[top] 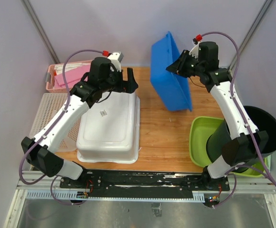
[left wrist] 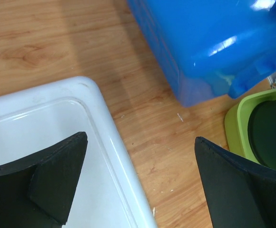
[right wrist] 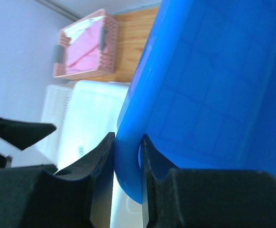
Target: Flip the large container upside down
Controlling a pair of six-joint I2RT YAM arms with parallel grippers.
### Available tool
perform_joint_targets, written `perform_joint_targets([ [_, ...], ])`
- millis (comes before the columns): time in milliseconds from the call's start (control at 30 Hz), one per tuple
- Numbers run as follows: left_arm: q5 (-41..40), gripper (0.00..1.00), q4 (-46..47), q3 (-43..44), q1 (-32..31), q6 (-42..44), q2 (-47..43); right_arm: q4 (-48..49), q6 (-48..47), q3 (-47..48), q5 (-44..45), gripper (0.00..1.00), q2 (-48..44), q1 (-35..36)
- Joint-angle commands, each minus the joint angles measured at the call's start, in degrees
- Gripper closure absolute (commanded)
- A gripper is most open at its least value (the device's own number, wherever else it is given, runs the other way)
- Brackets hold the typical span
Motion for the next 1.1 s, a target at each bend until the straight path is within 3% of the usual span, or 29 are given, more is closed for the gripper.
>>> perform_joint_targets([
  [0, -4.0, 0.01, -0.82, 3.05, 1.05, 1.04, -3.78, 22.08, 8.97, -6.8, -10.4, 0.99, -5.88, -0.11],
  [133, -3.84, 0.01, -1.2, 3.26, 1.98, 1.07, -4.98, 36.81, 20.14, -15.8, -13.11, 1.0, -9.74, -2.04],
  [300, -2.39, 0.01, -1.03, 2.81, 1.99, 0.57, -5.69, 56.89, 38.45, -35.13, -14.02, 0.99, -14.99, -8.37],
  [433, -0.67, 0.01, -0.67, 2.47, 1.99, 0.28, -5.77, 60.72, 43.97, -49.59, -12.72, 1.0, -21.9, -15.43],
  [533, 0.89, 0.01, -0.42, 2.45, 1.98, -0.08, -5.13, 55.13, 41.93, -55.55, -12.54, 0.99, -26.78, -19.45],
  [633, 3.48, 0.01, 0.23, 2.42, 1.99, -0.93, -4.13, 43.36, 35.28, -56.89, -11.51, 0.96, -30.98, -21.49],
  [767, 6.47, 0.01, 1.06, 1.38, 1.95, -2.09, -2.47, 25.31, 24.55, -55.56, -4.54, 0.6, -35.75, -21.68],
  [900, 10.15, 0.01, 1.68, 0.99, 1.86, -3.62, -0.11, 15.98, 19.12, -55.45, 2.31, 0.36, -39.21, -21.66],
  [1067, 12.17, 0.01, 2.41, 1.23, 0.38, -4.84, 3.01, 9.68, 13.4, -52.95, 6.33, 0.27, -40.12, -21.6],
])
